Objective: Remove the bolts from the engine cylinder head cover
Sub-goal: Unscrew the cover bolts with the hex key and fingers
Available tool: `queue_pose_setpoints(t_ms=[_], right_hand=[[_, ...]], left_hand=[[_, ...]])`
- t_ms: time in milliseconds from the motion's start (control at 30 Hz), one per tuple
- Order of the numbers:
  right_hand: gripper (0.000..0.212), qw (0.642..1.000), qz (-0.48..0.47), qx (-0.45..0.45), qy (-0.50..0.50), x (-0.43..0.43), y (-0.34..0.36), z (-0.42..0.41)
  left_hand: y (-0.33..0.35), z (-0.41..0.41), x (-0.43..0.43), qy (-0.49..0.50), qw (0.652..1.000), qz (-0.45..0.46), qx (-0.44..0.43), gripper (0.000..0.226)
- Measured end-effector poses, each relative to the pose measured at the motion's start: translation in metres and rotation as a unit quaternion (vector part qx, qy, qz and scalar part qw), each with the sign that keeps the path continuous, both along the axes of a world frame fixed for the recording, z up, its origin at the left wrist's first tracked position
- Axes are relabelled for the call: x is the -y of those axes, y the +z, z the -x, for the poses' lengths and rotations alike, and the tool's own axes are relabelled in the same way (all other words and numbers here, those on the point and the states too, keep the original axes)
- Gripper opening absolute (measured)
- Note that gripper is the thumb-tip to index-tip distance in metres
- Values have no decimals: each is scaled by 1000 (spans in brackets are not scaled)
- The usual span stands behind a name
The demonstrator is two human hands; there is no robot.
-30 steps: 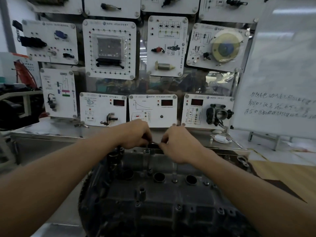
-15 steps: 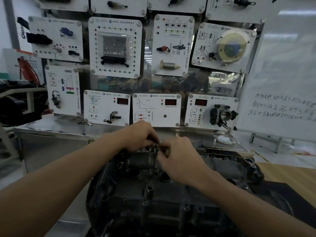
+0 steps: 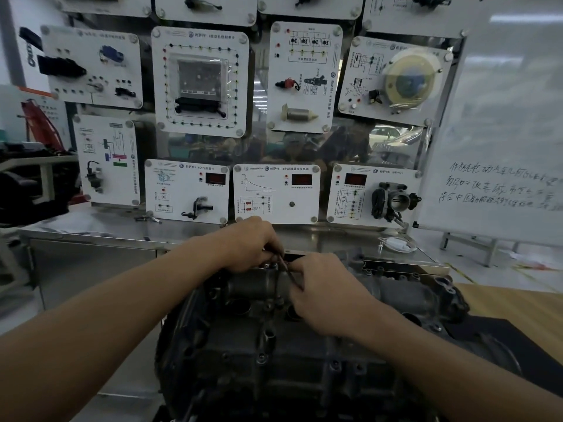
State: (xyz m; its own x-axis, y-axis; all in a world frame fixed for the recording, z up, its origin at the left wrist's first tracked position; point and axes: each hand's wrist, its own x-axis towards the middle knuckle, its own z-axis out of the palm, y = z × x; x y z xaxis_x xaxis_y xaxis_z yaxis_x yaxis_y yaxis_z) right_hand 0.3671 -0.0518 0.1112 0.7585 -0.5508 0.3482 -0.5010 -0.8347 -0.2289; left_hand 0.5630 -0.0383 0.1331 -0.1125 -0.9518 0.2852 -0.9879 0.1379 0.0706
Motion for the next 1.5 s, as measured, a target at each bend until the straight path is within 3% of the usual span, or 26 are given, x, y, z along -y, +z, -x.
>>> queue_pose_setpoints(t_ms=[233, 400, 600, 700, 833, 967, 1067, 1133, 1233, 1367, 1500], right_hand=[[16, 997, 22, -18, -65, 30, 15, 28], [13, 980, 149, -105, -83, 63, 29, 17], [20, 940, 287, -183, 17, 117, 46, -36], [25, 905, 351, -224, 85, 132, 52, -73], [28, 869, 423, -220, 136, 133, 62, -103], [25, 870, 444, -181, 115, 126, 88, -71], [18, 892, 405, -194, 44, 112, 94, -4], [21, 931, 310, -194, 8, 93, 81, 41], [23, 983, 147, -111, -20, 57, 51, 81], [29, 997, 35, -63, -35, 30, 20, 83], [40, 998, 50, 4, -31, 21, 9, 70]], left_hand=[[-5, 0, 2, 10, 1000, 11, 7, 19], [-3, 3, -1, 27, 1000, -5, -7, 18], [-2, 5, 1, 62, 998, -16, -9, 26], [0, 4, 3, 80, 994, 3, -68, 39], [3, 3, 2, 93, 981, 30, -165, 36], [8, 0, 3, 88, 966, 37, -239, 28], [12, 4, 11, 82, 974, 61, -203, 18], [15, 17, 20, 41, 984, 74, -156, 14], [18, 42, 30, -34, 996, 22, -78, 16], [12, 60, 39, -52, 998, -27, -25, 17], [10, 64, 40, -37, 998, -34, -24, 19]])
